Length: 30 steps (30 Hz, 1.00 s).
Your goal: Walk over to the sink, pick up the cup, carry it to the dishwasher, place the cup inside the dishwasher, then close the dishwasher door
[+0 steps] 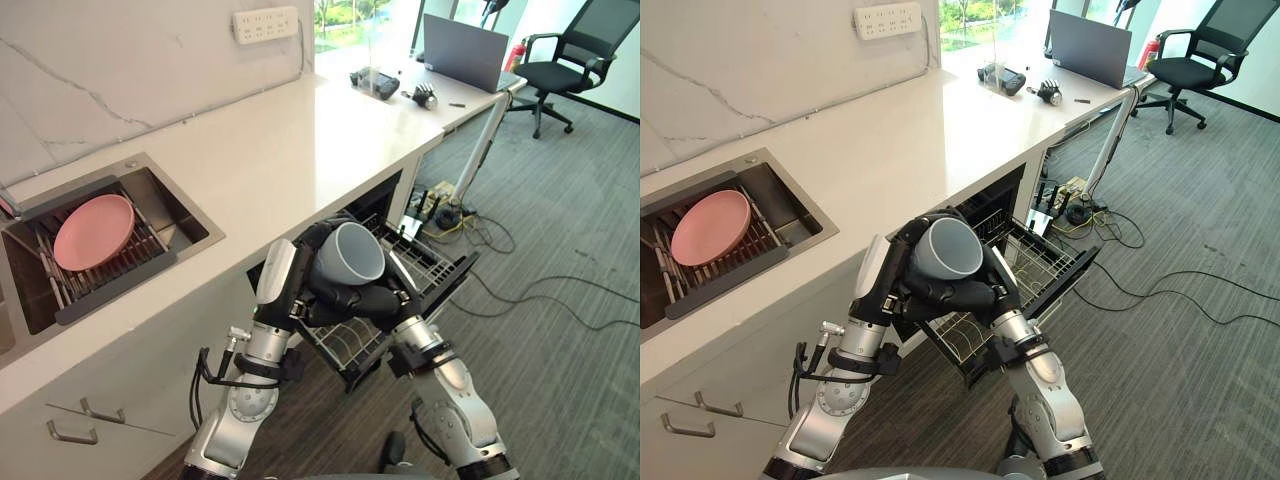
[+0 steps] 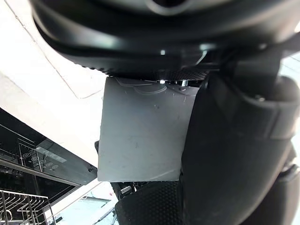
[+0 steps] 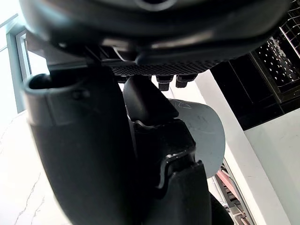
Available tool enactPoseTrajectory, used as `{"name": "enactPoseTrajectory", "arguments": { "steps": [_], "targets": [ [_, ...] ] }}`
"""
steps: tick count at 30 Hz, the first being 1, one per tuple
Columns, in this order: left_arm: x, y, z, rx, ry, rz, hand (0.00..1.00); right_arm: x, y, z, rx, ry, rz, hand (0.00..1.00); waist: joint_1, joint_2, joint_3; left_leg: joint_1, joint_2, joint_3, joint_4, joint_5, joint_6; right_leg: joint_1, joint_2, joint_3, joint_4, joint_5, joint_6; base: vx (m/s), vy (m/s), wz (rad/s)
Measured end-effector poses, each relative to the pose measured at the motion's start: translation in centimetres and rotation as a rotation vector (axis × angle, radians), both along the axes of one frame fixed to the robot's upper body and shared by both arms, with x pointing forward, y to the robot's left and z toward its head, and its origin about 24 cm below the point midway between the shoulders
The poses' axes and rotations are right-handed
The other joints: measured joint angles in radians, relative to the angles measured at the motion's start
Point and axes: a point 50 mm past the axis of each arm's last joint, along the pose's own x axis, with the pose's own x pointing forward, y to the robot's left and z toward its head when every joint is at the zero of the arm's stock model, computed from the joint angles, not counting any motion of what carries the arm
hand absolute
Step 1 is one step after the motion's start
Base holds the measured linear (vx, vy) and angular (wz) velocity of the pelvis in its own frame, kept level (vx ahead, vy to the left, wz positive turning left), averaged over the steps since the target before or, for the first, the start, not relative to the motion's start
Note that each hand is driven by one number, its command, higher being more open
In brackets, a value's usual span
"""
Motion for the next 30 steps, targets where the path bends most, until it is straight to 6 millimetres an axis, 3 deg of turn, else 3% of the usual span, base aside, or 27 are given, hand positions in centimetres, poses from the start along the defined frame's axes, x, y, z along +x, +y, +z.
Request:
{"name": "enactPoseTrajectory", "arguments": {
  "steps": [3, 4, 16, 17, 30],
  "targets": [
    [0.01, 0.0, -0.01, -0.006, 0.007, -0.007, 0.0, 0.0, 0.0, 0.0, 0.001, -0.004, -0.003, 1.0, 0.0, 0.0, 0.0, 0.0, 0.0, 0.0, 0.0, 0.0, 0.0, 0.0, 0.0, 0.0, 0.0, 0.0, 0.0, 0.0, 0.0, 0.0],
    [0.01, 0.02, -0.02, -0.011, 0.011, -0.011, 0.0, -0.01, 0.03, 0.0, 0.002, -0.006, -0.002, 0.0, 0.0, 0.0, 0.0, 0.0, 0.0, -0.001, 0.0, 0.0, 0.0, 0.0, 0.0, 0.0, 0.0, 0.0, 0.0, 0.0, 0.0, 0.0],
    [-0.23, 0.19, -0.21, -0.052, 0.023, -0.003, 0.0, 0.48, -0.2, -0.09, 0.007, 0.005, 0.0, 0.0, 0.0, 0.0, 0.0, -0.015, 0.0, -0.018, 0.009, 0.0, 0.0, 0.002, -0.005, -0.015, 0.0, 0.0, 0.0, -0.01, -0.009, 0.03],
    [-0.28, 0.17, -0.22, -0.061, 0.019, 0.007, 1.0, 0.61, -0.19, 0.03, 0.003, 0.0, 0.005, 0.0, -0.002, 0.0, 0.0, -0.018, 0.0, -0.02, 0.011, 0.0, 0.0, 0.002, -0.005, -0.019, 0.0, 0.0, 0.0, -0.01, -0.015, 0.08],
    [-0.83, -0.09, -0.1, -0.061, -0.034, 0.008, 1.0, 0.94, -0.12, 0.04, 0.191, 0.04, 0.035, 0.0, 0.0, 0.001, -0.001, -0.031, 0.0, -0.04, 0.018, 0.003, -0.002, 0.006, -0.008, -0.037, 0.0, 0.0, 0.0, -0.01, -0.01, 0.04]
  ]
}}
